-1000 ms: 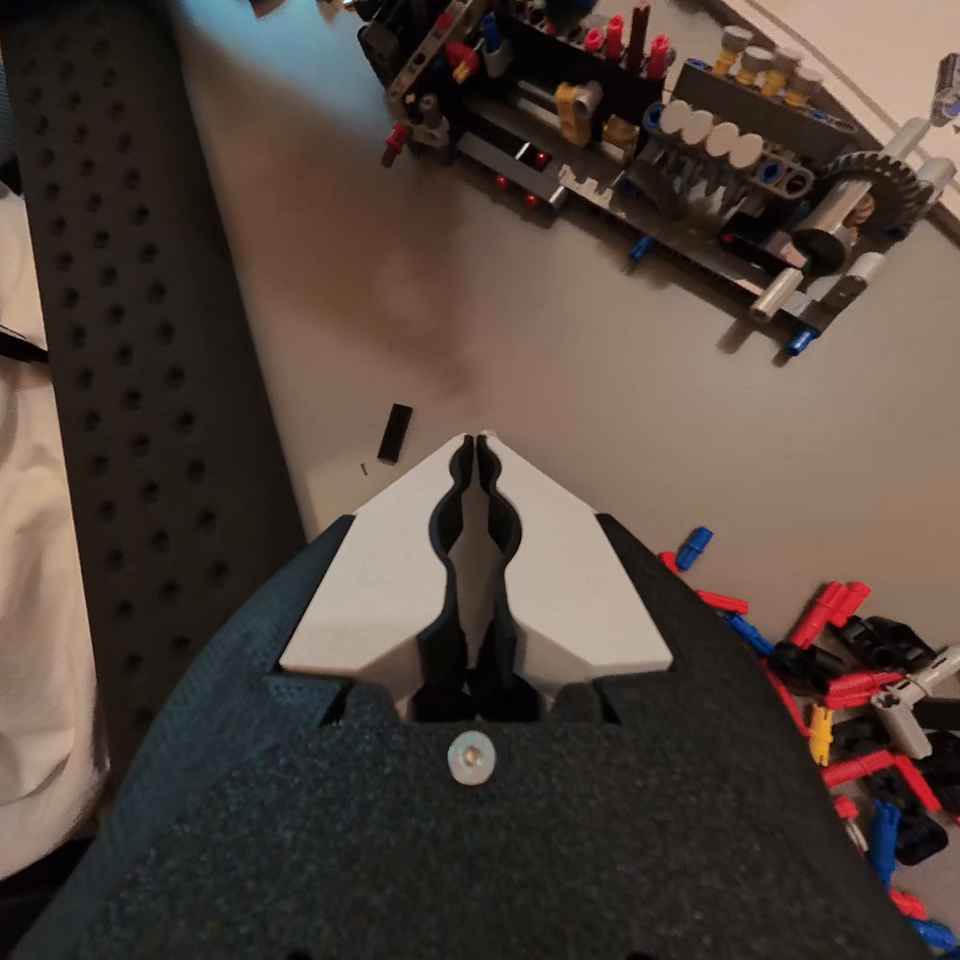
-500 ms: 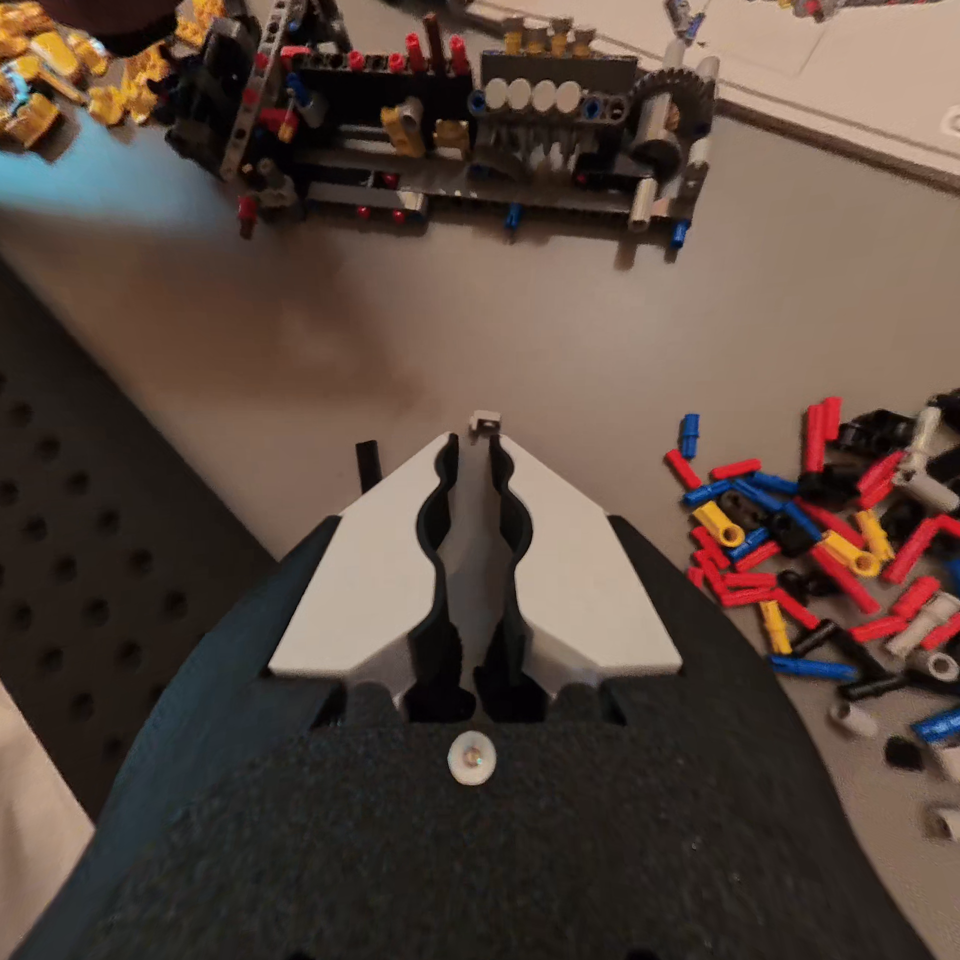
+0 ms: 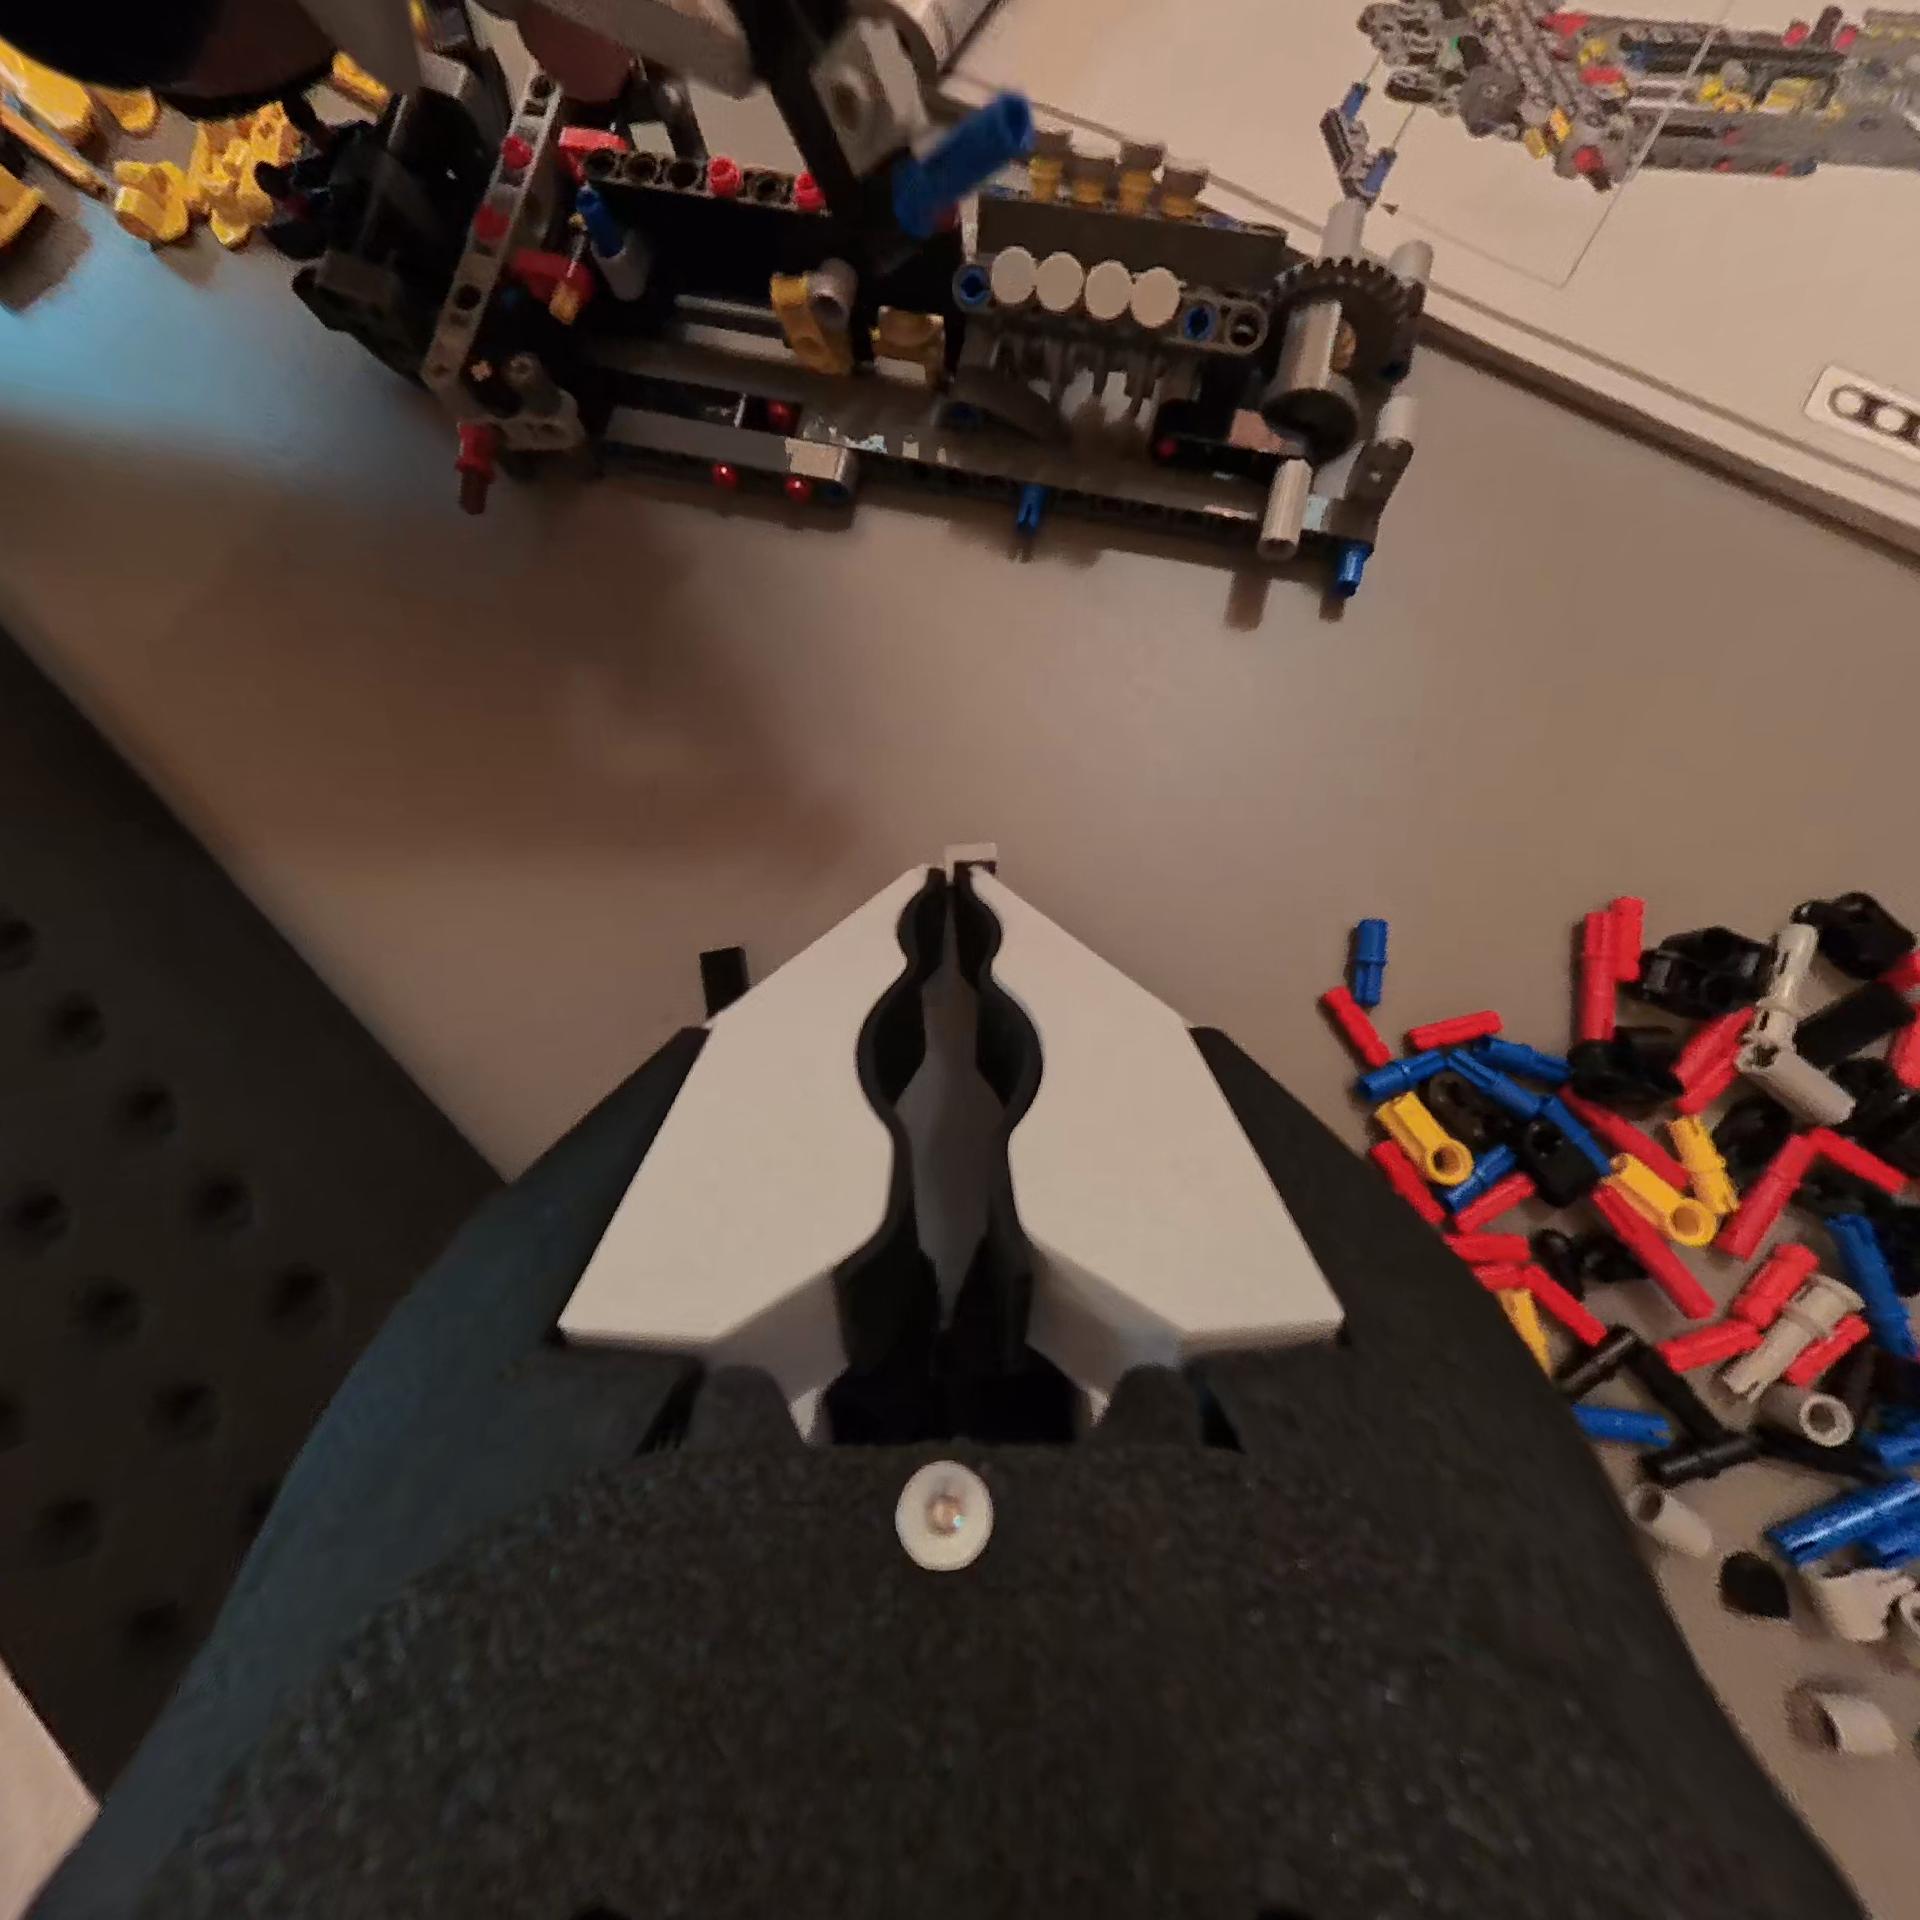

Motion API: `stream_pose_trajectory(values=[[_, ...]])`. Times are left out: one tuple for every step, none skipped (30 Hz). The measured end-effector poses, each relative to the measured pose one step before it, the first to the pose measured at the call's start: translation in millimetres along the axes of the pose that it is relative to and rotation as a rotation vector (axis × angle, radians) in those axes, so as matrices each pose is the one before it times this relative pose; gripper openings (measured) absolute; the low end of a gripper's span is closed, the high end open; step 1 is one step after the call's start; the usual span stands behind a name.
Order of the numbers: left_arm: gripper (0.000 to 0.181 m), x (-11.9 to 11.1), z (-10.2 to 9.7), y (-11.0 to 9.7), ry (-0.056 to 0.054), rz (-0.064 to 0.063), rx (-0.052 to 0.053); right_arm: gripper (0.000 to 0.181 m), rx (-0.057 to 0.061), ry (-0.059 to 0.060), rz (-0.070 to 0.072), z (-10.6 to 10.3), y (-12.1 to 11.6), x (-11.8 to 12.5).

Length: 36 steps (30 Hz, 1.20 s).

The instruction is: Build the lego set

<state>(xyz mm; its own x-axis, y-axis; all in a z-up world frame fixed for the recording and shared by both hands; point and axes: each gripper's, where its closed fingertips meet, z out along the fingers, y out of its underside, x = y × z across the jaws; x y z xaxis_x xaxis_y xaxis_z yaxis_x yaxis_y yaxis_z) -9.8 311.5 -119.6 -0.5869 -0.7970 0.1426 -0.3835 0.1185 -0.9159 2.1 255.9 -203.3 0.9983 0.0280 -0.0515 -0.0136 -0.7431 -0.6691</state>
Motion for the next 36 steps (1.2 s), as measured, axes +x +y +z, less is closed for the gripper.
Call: stream_pose_trajectory(values=[[0.006, -0.26, 1.03, 2.66, -0.0113, 0.0148, -0.0189, 0.000, -0.0051, 0.0090, -0.0230, 0.31, -0.52, 1.00], [0.006, 0.30, 1.43, 3.57, -0.0088, 0.0171, -0.0254, 0.000, -0.0059, -0.0007, -0.0295, -0.37, -0.78, -0.79], [0.006, 0.85, 1.52, 3.83, -0.0081, 0.0204, -0.0279, 0.000, -0.0008, -0.0034, -0.0300, -2.13, -2.80, -1.46], [0.005, 0.76, 1.55, 3.05, -0.0115, 0.0255, -0.0217, 0.000, 0.0145, 0.0090, -0.0238, -4.32, -6.36, 0.62], [0.005, 0.61, 1.29, 1.41, -0.0129, 0.0252, -0.0118, 0.000, 0.0346, -0.0123, -0.0184, -6.04, -10.30, -2.06], [0.006, 1.64, 1.16, 0.53, -0.0041, 0.0174, -0.0060, 0.000, 0.0525, -0.0165, -0.0047, -7.13, -13.76, -2.17], [0.006, 2.06, 0.82, -0.14, 0.0045, 0.0062, -0.0017, 0.000, 0.0546, -0.0095, 0.0025, -6.74, -14.21, -0.74], [0.006, 0.97, 0.48, -0.77, 0.0022, -0.0019, 0.0040, 0.000, 0.0408, -0.0186, 0.0000, -4.85, -11.81, -2.14], [0.006, -0.40, 0.01, -1.41, -0.0021, -0.0057, 0.0092, 0.000, 0.0294, -0.0119, -0.0012, -2.84, -9.13, -1.58], [0.006, 0.15, -0.23, -1.21, 0.0047, -0.0085, 0.0083, 0.000, 0.0157, -0.0038, -0.0032, -0.93, -6.05, -0.92], [0.006, 1.02, -0.29, -1.02, 0.0121, -0.0111, 0.0074, 0.000, 0.0143, -0.0002, -0.0124, 0.10, -4.93, -1.05], [0.006, 1.02, -0.27, -1.02, 0.0114, -0.0118, 0.0082, 0.000, 0.0117, 0.0041, -0.0170, 0.98, -3.49, -0.78], [0.006, 0.83, -0.14, -0.87, 0.0094, -0.0093, 0.0060, 0.000, -0.0009, 0.0131, -0.0138, 1.82, -1.21, 0.78], [0.006, 1.24, -0.16, -0.50, 0.0101, -0.0050, 0.0030, 0.000, -0.0090, 0.0024, -0.0126, 2.39, 0.47, -0.52], [0.006, 1.62, -0.25, -0.91, 0.0105, -0.0035, 0.0054, 0.000, -0.0054, -0.0056, -0.0068, 2.37, 0.02, -1.68], [0.006, 0.43, -0.10, -0.65, 0.0026, -0.0064, 0.0041, 0.000, 0.0034, -0.0005, -0.0048, 1.48, -1.04, -0.90], [0.006, -0.11, 0.01, 0.34, 0.0013, -0.0042, -0.0017, 0.000, 0.0063, 0.0042, -0.0054, 0.47, -1.59, -0.14], [0.006, 0.08, -0.21, 0.00, 0.0037, -0.0044, 0.0012, 0.000, 0.0051, 0.0000, -0.0045, -0.03, -1.35, -0.34], [0.006, 0.28, -0.42, -1.06, 0.0055, -0.0077, 0.0065, 0.000, 0.0080, -0.0029, -0.0014, -0.46, -1.68, -0.55], [0.006, 0.82, -0.54, -1.23, 0.0088, -0.0088, 0.0074, 0.000, 0.0117, -0.0018, -0.0024, -1.17, -2.51, -0.10], [0.006, 1.80, -0.31, -1.30, 0.0135, -0.0066, 0.0064, 0.000, 0.0259, 0.0180, -0.0089, -2.42, -4.89, 2.38], [0.006, 2.14, -0.06, -1.71, 0.0117, -0.0044, 0.0090, 0.000, 0.0293, 0.0171, -0.0151, -2.61, -5.32, 2.06], [0.006, 0.98, -0.35, -2.53, 0.0010, -0.0026, 0.0133, 0.000, 0.0050, 0.0004, -0.0079, -0.84, -1.59, 0.24], [0.006, -0.02, -0.34, -2.06, -0.0046, -0.0007, 0.0098, 0.000, -0.0126, -0.0140, 0.0038, 0.61, 0.95, -1.08], [0.006, 0.64, -0.07, -0.43, 0.0013, 0.0025, 0.0001, 0.000, 0.0008, -0.0089, 0.0105, 0.06, -0.59, -0.14], [0.006, 0.61, 0.10, 0.00, 0.0022, 0.0030, -0.0006, 0.000, 0.0073, -0.0181, 0.0100, -0.17, -1.05, -1.47], [0.006, 0.48, 0.36, 0.21, 0.0004, 0.0030, -0.0004, 0.000, 0.0000, -0.0142, 0.0099, -0.12, 0.12, -0.56], [0.006, 0.48, 0.36, 0.16, -0.0002, 0.0049, -0.0007, 0.000, -0.0009, -0.0132, 0.0099, -0.21, 0.13, -0.20], [0.006, 0.57, 0.33, -0.04, -0.0030, 0.0104, 0.0004, 0.000, 0.0066, -0.0175, 0.0127, -0.30, -0.63, -0.84], [0.006, 0.44, 0.17, -0.27, -0.0052, 0.0161, 0.0015, 0.000, 0.0087, -0.0216, 0.0173, -0.21, -0.84, -1.05], [0.006, 0.31, 0.05, -0.25, -0.0066, 0.0173, 0.0005, 0.000, 0.0054, -0.0205, 0.0194, -0.31, -0.44, -0.49], [0.006, 0.02, -0.13, -0.16, -0.0072, 0.0163, -0.0014, 0.000, 0.0045, -0.0193, 0.0173, -0.27, -0.12, -0.68], [0.006, 0.04, -0.01, -0.16, -0.0060, 0.0133, -0.0013, 0.000, 0.0055, -0.0137, 0.0116, -0.32, -0.22, -0.26], [0.006, 0.13, 0.05, -0.04, -0.0040, 0.0089, -0.0021, 0.000, 0.0030, -0.0101, 0.0066, -0.28, -0.06, -0.47], [0.006, -0.04, -0.07, -0.12, -0.0043, 0.0075, -0.0012, 0.000, 0.0049, -0.0058, 0.0026, -0.11, -0.19, -0.22], [0.006, 0.06, -0.06, -0.09, -0.0033, 0.0089, -0.0005, 0.000, 0.0045, -0.0042, -0.0008, -0.06, -0.34, -0.34]])
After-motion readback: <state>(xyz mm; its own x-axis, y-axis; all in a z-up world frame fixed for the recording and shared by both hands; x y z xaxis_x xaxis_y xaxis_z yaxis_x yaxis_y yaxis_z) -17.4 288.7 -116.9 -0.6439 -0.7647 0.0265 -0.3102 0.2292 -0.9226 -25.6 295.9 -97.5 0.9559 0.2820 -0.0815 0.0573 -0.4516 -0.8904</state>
